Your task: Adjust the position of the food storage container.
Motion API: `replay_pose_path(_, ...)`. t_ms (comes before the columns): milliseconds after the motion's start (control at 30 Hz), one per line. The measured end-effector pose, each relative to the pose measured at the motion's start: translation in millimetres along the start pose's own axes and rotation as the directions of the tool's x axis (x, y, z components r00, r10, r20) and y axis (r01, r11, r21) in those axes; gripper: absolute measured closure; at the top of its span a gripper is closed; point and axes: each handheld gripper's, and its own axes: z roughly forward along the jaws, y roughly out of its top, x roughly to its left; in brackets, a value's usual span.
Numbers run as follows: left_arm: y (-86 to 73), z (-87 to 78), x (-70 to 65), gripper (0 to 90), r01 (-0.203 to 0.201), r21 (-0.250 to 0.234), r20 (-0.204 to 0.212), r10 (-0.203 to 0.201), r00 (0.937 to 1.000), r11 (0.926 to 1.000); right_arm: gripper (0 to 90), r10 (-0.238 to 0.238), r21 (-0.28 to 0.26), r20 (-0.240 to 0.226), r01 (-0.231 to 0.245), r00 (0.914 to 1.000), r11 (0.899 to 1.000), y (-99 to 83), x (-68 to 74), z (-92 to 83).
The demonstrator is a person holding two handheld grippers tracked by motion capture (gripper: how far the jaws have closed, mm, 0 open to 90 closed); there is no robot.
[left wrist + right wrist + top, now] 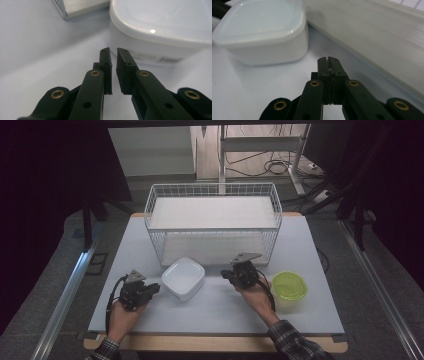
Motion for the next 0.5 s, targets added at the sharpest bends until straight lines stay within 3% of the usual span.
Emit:
replay_pose_path(133,2.4,4.4,1.6,83.6,0.012,0.003,0.011,-0.012,0.9999,0.9999,89.1,-0.005,-0.002,-0.015,0.005,0.9999,1.000,12.3,1.2,29.0)
replay_pose_path(267,8.2,13.7,3.1,83.7,0.026,0.002,0.016,-0.026,0.9995,0.9997,89.1,0.002,0.006,-0.030,-0.002,0.9995,1.000,17.8,1.7,46.5)
replay_pose_path(367,11.9,19.2,3.7,84.5,0.026,0.001,-0.001,-0.026,0.9996,0.9996,89.1,-0.003,0.013,-0.045,0.003,0.9990,1.000,19.5,3.5,51.4)
replay_pose_path(500,15.3,24.4,5.2,84.9,0.039,-0.001,0.008,-0.039,0.9992,0.9992,89.3,0.000,0.036,-0.061,0.002,0.9981,0.999,17.3,8.0,47.5)
